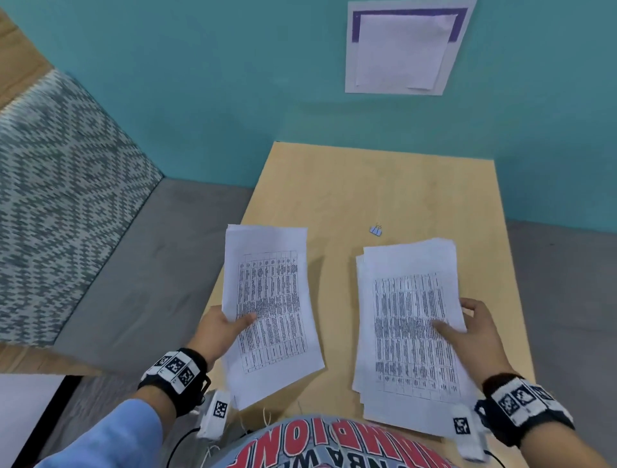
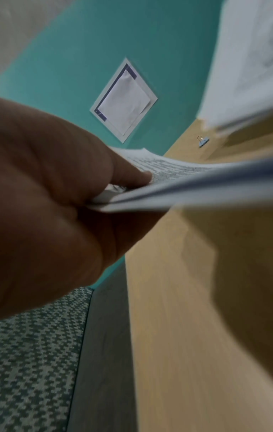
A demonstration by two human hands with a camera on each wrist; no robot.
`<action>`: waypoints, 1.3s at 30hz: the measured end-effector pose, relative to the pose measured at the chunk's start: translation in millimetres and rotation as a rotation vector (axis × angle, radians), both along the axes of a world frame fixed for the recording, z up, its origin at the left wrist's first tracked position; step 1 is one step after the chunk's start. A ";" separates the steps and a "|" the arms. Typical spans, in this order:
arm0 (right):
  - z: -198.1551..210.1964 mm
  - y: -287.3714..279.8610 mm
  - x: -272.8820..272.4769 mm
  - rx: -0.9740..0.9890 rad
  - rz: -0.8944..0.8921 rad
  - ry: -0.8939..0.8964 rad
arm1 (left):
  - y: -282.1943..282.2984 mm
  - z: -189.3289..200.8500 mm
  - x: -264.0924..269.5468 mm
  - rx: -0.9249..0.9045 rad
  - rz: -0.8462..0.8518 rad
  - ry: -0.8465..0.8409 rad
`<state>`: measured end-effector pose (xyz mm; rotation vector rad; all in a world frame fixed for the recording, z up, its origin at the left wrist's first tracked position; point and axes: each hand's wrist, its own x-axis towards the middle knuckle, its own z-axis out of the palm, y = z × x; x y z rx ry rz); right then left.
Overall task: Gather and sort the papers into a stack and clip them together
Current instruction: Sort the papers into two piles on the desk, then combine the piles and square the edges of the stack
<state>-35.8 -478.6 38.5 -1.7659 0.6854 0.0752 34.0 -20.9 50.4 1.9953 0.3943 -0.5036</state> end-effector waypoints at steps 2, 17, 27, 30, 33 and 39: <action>27.9 -10.5 0.3 0.087 -0.015 -0.050 | -14.5 -2.3 2.6 -0.027 0.003 0.030; 72.9 -0.2 4.8 0.682 0.103 0.047 | -152.7 62.2 11.6 -0.415 -0.376 0.023; 81.1 7.9 -13.6 0.163 0.012 -0.252 | -163.5 57.0 12.4 -0.435 -0.300 -0.197; 47.5 15.0 -16.1 0.146 -0.046 -0.085 | -165.2 37.2 6.7 -0.349 -0.286 -0.164; 32.8 21.2 -9.4 0.092 -0.084 -0.051 | -166.2 27.2 8.3 -0.295 -0.282 -0.148; 52.4 18.0 -2.0 0.101 -0.087 -0.228 | -166.4 43.7 22.8 -0.312 -0.250 -0.231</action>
